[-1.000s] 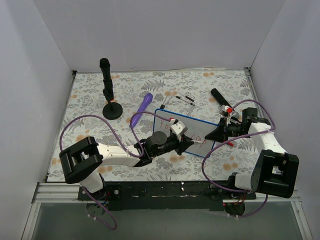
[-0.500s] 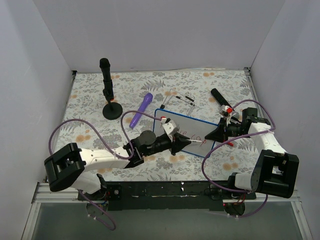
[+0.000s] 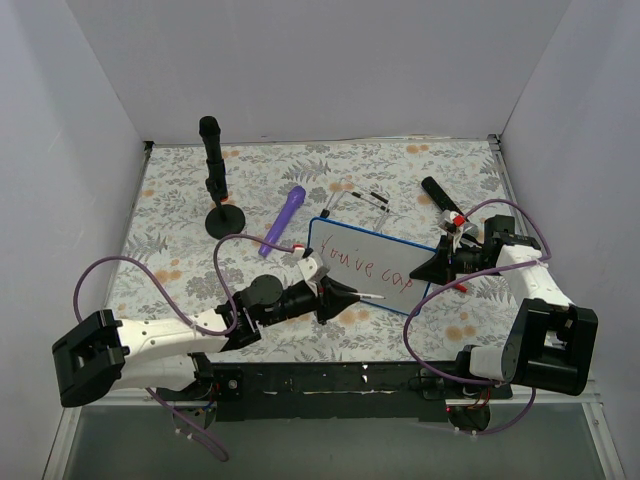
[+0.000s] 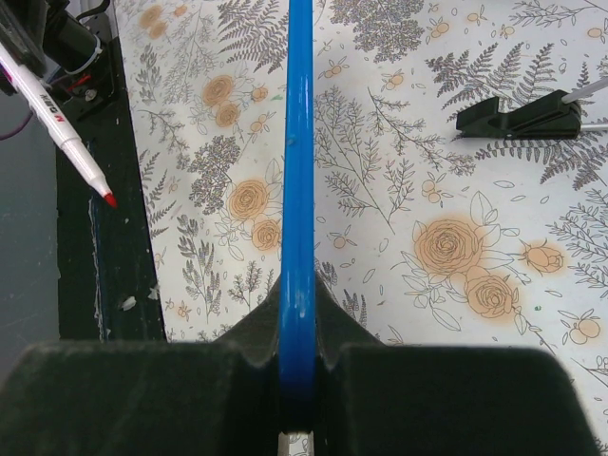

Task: Write a sentence on the whiteboard

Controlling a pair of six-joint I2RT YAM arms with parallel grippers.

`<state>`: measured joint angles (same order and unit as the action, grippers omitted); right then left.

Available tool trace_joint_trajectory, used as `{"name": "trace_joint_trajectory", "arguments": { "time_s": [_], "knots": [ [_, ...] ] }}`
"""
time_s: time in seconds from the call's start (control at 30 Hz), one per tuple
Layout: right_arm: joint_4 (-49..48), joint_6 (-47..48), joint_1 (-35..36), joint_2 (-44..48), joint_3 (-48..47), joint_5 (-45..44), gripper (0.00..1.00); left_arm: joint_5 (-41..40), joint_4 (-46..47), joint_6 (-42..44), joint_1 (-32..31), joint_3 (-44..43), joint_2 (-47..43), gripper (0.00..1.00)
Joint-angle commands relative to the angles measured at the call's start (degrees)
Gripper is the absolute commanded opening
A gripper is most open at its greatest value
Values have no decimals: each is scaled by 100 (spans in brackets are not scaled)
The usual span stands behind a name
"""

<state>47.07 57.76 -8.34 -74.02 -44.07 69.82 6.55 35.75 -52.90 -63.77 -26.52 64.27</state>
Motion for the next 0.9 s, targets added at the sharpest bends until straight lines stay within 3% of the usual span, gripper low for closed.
{"name": "trace_joint_trajectory", "arguments": {
  "time_s": [0.0, 0.87],
  "knots": [
    [101, 43, -1, -25, -110, 190, 1, -136, -103, -159, 5, 156, -187, 0],
    [101, 43, -1, 2, -101, 216, 1, -400, 793, -458, -250, -37, 613, 0]
  ]
}}
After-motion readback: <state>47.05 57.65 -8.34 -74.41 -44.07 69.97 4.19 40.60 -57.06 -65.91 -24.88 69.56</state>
